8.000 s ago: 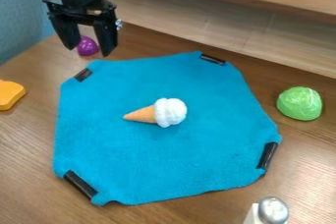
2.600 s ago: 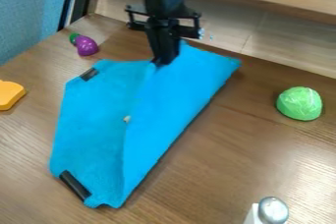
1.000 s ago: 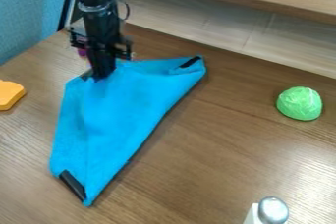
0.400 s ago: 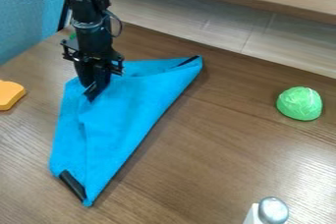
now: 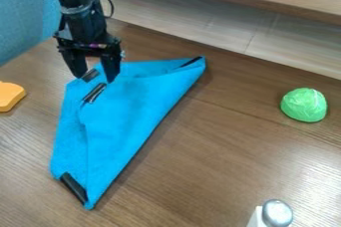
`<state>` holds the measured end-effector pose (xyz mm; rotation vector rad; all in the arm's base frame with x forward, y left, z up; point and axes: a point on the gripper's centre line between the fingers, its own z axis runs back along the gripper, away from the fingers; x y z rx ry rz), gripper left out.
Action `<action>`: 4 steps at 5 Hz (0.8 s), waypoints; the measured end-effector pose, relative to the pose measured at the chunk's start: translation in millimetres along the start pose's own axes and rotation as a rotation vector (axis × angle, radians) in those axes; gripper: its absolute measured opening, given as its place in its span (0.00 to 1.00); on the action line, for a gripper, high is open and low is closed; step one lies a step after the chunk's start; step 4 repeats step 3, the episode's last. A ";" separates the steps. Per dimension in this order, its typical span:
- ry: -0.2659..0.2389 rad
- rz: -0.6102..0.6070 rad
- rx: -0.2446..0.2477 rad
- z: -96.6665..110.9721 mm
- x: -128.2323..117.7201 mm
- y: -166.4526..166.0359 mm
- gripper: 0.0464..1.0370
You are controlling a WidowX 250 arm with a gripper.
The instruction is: Fold the cloth from right to left
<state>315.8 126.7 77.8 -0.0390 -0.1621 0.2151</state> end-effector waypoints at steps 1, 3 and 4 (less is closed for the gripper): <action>0.030 -0.014 -0.012 11.2 2.4 -9.6 0.96; -0.001 -0.134 -0.028 33.1 11.6 -53.2 0.96; -0.001 -0.134 -0.028 33.1 11.6 -53.2 0.96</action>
